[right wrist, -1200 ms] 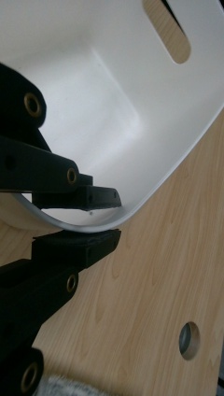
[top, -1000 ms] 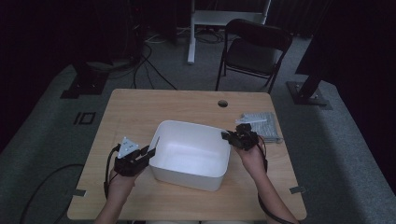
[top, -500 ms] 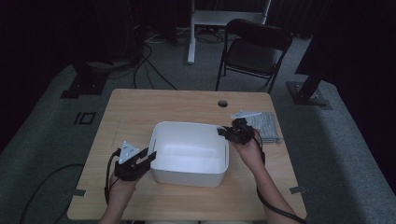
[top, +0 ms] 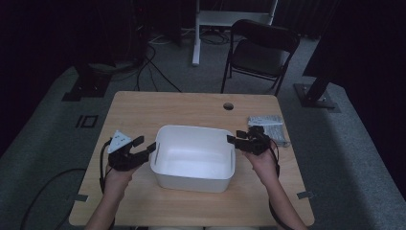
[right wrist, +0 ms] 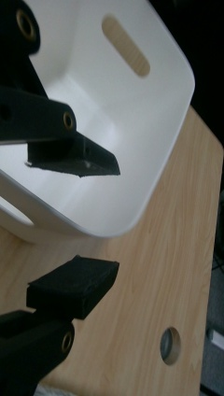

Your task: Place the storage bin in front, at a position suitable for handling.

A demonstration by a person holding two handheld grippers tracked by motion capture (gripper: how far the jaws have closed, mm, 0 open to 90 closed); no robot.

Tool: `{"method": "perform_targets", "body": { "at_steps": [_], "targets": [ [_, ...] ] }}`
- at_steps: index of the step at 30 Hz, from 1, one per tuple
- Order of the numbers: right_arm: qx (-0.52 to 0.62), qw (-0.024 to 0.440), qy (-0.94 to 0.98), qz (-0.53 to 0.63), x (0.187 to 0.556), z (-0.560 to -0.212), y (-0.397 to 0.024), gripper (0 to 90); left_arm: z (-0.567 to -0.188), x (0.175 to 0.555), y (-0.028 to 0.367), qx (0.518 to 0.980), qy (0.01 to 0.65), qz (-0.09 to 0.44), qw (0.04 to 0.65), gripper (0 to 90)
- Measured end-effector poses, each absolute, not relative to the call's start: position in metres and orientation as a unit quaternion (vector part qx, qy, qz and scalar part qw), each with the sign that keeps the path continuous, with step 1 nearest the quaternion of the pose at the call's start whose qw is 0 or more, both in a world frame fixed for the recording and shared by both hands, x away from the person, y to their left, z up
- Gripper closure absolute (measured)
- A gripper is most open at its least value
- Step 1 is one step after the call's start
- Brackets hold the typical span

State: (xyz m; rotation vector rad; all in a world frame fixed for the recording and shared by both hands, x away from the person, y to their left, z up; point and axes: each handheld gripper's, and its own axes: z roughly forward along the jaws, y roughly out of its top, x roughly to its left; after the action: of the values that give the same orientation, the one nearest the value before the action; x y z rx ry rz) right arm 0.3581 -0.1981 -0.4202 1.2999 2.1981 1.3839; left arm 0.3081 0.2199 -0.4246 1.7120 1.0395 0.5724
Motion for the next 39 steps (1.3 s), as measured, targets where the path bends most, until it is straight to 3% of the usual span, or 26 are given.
{"method": "perform_targets", "body": {
  "at_steps": [9, 15, 16, 18, 19, 30, 39],
  "targets": [
    [0.456, 0.104, 0.747, 0.472, 0.339, -0.432, -0.200, 45.9, -0.429, 0.354, 0.209, 0.732, 0.411, 0.198, 0.506, 39.9],
    [0.455, 0.107, 0.755, 0.460, 0.339, -0.438, -0.193, 50.5, -0.439, 0.365, 0.199, 0.747, 0.414, 0.200, 0.481, 49.5],
    [0.454, 0.110, 0.758, 0.455, 0.338, -0.438, -0.191, 52.2, -0.439, 0.366, 0.199, 0.747, 0.413, 0.200, 0.481, 56.2],
    [0.451, 0.114, 0.763, 0.448, 0.337, -0.440, -0.189, 55.1, -0.440, 0.367, 0.199, 0.743, 0.419, 0.204, 0.480, 58.0],
    [0.453, 0.119, 0.763, 0.445, 0.336, -0.440, -0.189, 55.9, -0.440, 0.368, 0.199, 0.741, 0.421, 0.208, 0.480, 64.0],
    [0.469, 0.122, 0.756, 0.439, 0.338, -0.438, -0.186, 59.5, -0.445, 0.374, 0.197, 0.748, 0.436, 0.179, 0.467, 72.6],
    [0.468, 0.122, 0.757, 0.439, 0.345, -0.437, -0.184, 65.0, -0.446, 0.356, 0.196, 0.744, 0.437, 0.221, 0.456, 73.9]
  ]
}}
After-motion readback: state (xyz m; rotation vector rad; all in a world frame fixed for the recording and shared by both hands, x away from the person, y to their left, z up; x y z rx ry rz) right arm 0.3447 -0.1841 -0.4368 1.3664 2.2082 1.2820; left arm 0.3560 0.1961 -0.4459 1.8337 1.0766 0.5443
